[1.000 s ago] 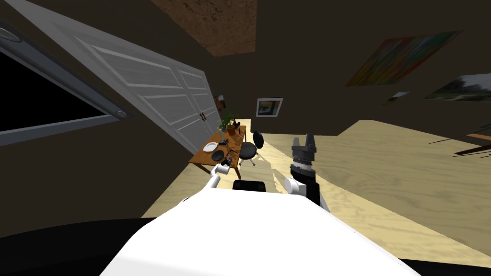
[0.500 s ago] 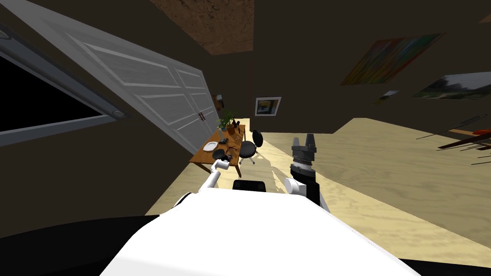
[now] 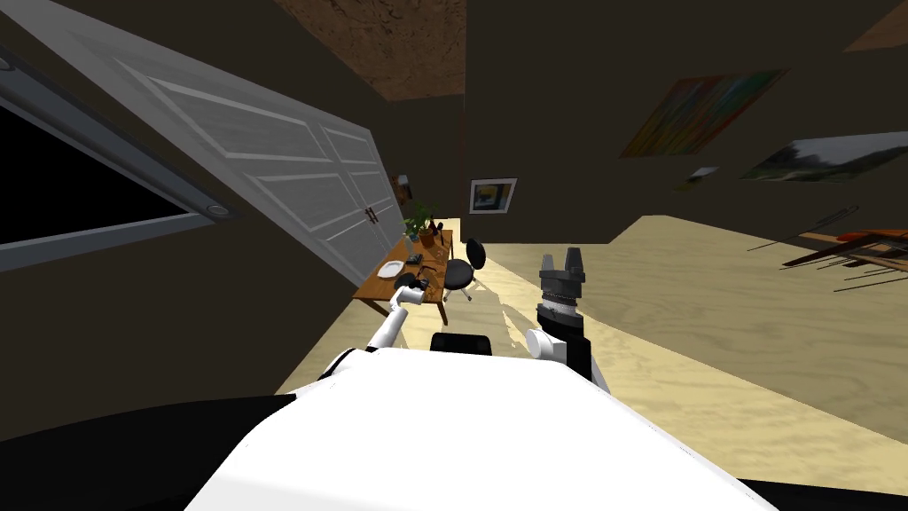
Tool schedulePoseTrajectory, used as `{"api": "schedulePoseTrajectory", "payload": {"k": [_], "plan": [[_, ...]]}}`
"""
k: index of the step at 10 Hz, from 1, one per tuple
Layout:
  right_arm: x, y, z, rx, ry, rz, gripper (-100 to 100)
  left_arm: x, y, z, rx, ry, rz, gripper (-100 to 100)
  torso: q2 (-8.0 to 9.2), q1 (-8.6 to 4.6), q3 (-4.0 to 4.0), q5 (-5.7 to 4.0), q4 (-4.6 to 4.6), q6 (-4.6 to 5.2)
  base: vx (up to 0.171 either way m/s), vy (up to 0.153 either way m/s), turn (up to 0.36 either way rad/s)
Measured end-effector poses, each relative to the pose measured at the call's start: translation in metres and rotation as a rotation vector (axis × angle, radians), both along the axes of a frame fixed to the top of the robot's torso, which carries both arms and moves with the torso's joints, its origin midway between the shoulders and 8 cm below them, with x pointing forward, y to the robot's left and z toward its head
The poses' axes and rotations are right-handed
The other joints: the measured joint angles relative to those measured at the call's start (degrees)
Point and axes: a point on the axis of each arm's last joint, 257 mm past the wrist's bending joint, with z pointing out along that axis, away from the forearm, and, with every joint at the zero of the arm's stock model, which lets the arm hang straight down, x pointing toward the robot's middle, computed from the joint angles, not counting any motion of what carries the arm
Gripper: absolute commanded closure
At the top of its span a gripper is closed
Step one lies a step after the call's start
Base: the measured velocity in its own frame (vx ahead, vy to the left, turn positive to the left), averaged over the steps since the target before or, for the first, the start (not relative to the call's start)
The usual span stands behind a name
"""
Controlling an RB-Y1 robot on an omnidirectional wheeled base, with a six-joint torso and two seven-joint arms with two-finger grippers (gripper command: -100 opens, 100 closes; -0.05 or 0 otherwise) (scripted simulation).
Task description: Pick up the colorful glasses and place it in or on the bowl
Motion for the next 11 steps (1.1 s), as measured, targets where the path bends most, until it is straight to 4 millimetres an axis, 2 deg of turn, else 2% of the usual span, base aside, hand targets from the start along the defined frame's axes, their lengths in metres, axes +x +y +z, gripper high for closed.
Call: {"api": "schedulePoseTrajectory", "payload": {"k": [5, 11], "plan": [[0.000, 0.000, 0.000, 0.000, 0.000, 0.000, 0, 0.020, -0.004, 0.038, 0.016, -0.010, -0.012, 100, -0.04, -0.05, -0.02, -0.03, 0.00, 0.02, -0.062, 0.042, -0.038], [0.000, 0.000, 0.000, 0.000, 0.000, 0.000, 0, 0.023, -0.007, 0.067, 0.024, -0.004, -0.027, 100, -0.24, -0.03, -0.13, -0.04, -0.05, 0.03, -0.016, 0.044, 0.011]]}}
